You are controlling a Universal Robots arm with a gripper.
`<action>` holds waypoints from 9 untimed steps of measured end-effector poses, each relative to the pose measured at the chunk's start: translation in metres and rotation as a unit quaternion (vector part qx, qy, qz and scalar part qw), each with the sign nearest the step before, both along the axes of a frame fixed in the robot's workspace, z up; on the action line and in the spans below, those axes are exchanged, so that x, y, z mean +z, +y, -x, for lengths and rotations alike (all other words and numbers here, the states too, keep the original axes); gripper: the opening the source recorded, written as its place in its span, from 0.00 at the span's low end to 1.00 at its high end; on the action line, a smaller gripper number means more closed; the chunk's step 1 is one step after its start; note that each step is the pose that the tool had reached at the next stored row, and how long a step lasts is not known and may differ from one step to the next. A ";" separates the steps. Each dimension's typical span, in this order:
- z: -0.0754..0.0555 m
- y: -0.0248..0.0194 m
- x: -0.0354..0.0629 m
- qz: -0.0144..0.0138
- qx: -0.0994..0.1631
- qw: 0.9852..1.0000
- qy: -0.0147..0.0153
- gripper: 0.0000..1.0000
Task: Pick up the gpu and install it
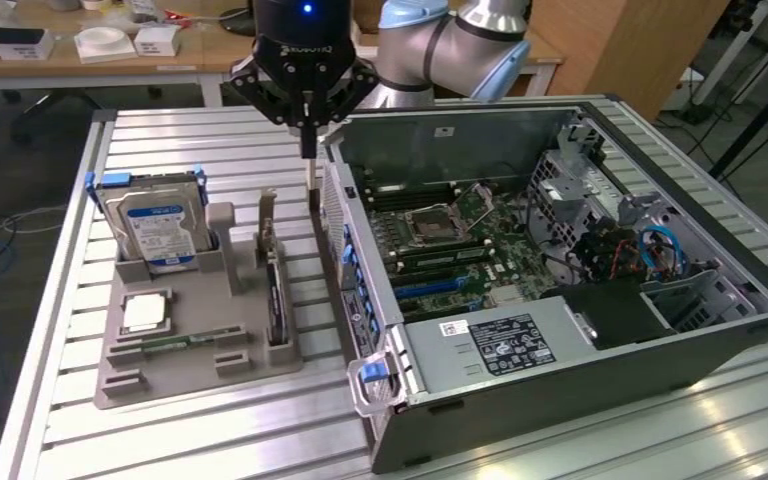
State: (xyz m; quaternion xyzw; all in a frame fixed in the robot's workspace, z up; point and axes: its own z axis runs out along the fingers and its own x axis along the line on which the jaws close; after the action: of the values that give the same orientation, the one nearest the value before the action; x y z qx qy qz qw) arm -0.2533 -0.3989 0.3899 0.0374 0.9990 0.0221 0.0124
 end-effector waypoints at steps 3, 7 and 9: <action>0.005 0.0000 -0.0001 0.000 0.000 1.000 0.000 0.11; 0.011 0.0000 -0.0002 0.000 0.000 1.000 0.000 0.11; 0.014 0.0000 -0.0003 0.000 0.000 1.000 0.000 0.11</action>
State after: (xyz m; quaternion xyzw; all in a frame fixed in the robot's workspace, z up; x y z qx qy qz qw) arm -0.2675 -0.3988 0.3896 0.0374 0.9990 0.0221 0.0124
